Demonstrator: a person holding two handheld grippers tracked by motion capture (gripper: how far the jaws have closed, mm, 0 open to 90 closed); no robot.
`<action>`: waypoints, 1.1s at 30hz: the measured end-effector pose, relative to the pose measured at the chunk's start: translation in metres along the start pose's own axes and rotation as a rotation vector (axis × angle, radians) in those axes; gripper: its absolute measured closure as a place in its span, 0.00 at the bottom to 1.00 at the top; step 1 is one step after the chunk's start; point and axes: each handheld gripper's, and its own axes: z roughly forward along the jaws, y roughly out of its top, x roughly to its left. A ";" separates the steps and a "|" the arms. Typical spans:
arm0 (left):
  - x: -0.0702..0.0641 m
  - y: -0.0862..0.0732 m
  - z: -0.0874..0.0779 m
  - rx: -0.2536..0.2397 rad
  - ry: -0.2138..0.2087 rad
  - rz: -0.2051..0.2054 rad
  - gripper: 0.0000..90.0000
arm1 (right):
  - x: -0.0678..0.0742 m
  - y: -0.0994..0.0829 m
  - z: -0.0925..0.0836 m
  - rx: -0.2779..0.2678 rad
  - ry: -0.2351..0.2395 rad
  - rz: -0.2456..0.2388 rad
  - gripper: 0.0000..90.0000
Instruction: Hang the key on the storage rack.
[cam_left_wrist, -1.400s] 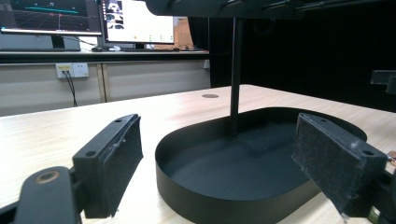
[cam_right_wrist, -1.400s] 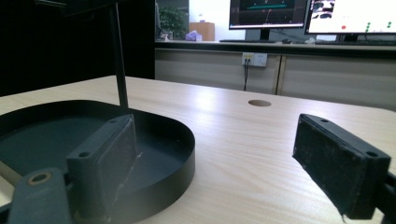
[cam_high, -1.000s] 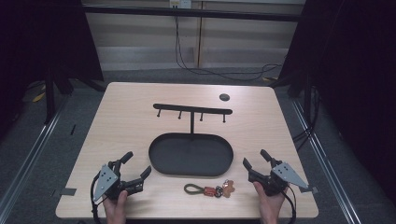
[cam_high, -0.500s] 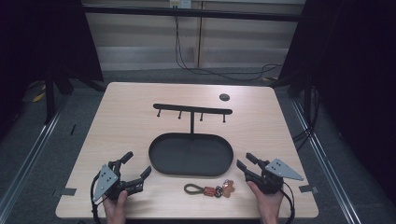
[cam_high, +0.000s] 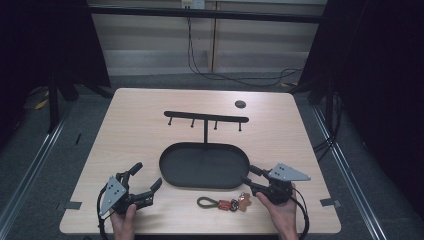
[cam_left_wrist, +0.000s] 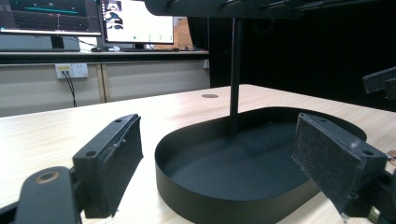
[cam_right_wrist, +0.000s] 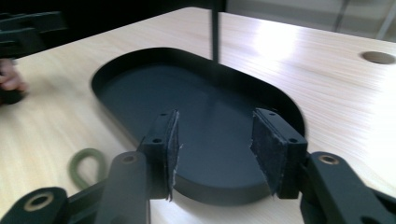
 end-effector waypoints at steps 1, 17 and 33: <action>0.000 0.000 0.000 -0.001 0.000 0.000 0.17 | 0.001 0.003 0.001 0.006 0.018 -0.007 0.60; 0.000 0.000 0.000 -0.003 0.002 0.001 0.17 | 0.012 0.036 0.022 0.236 0.162 -0.030 0.70; 0.000 0.000 0.000 -0.002 -0.001 0.001 0.17 | 0.031 0.034 0.059 0.442 0.364 -0.118 0.79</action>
